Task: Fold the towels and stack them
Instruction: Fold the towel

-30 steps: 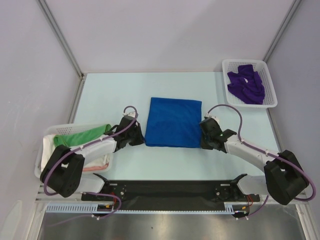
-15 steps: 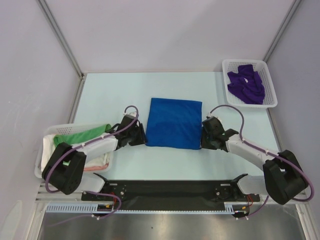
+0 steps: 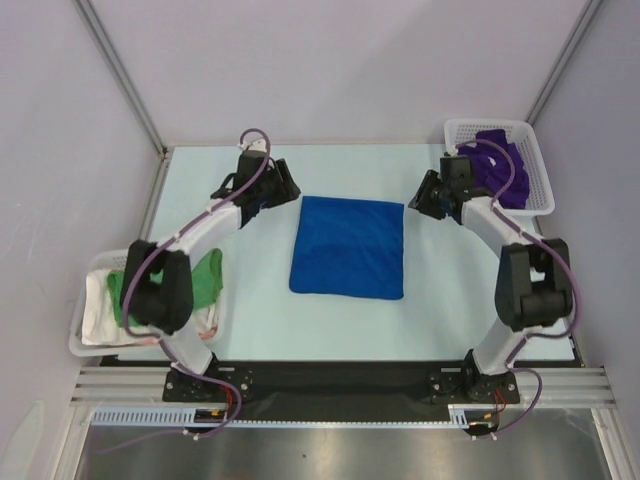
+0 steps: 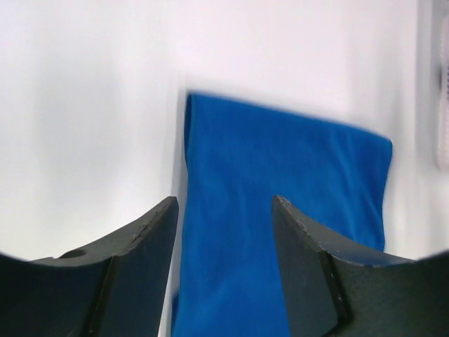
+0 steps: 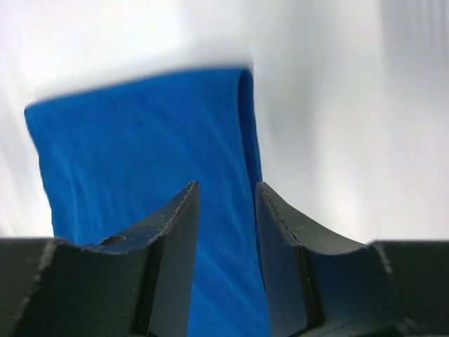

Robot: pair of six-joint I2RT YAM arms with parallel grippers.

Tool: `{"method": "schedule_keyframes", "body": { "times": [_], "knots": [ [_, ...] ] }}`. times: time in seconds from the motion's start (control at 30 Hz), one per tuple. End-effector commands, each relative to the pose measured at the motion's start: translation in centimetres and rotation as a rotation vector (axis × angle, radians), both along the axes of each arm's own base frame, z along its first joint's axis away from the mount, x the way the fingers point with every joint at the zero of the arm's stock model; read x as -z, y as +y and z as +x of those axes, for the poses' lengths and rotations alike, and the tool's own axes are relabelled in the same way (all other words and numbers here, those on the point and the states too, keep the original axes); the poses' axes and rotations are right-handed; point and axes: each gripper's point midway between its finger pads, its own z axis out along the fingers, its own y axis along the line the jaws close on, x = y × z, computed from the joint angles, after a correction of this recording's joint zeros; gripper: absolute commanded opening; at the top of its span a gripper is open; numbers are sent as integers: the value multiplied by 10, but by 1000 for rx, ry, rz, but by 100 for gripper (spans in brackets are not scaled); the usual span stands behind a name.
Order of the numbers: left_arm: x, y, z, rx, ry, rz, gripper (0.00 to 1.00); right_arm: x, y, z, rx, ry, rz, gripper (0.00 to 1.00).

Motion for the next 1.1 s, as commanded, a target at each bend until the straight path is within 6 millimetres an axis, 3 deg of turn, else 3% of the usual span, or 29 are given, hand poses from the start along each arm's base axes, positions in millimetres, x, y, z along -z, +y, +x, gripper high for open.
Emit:
{"method": "schedule_keyframes", "body": {
  "times": [0.0,0.03,0.07,0.1,0.13,0.37,0.57,1.07],
  "knots": [
    [36,-13,37,92,15,-1,64,16,9,36,-39,-4,68,42],
    [26,-22,51,125,-16,-30,64,13,10,50,-39,-18,74,42],
    [37,-26,58,147,1,-40,64,20,10,57,-40,-12,73,43],
    [43,-26,65,154,7,-41,64,41,12,61,-52,34,74,43],
    [57,-28,75,161,20,-37,64,45,13,66,-57,40,72,43],
    [92,-32,99,182,64,-67,65,63,8,84,-38,49,103,47],
    [109,-36,102,185,106,-76,65,79,8,87,-40,79,102,48],
    [155,-21,90,165,247,18,58,108,15,88,-50,127,13,43]
  ]
}}
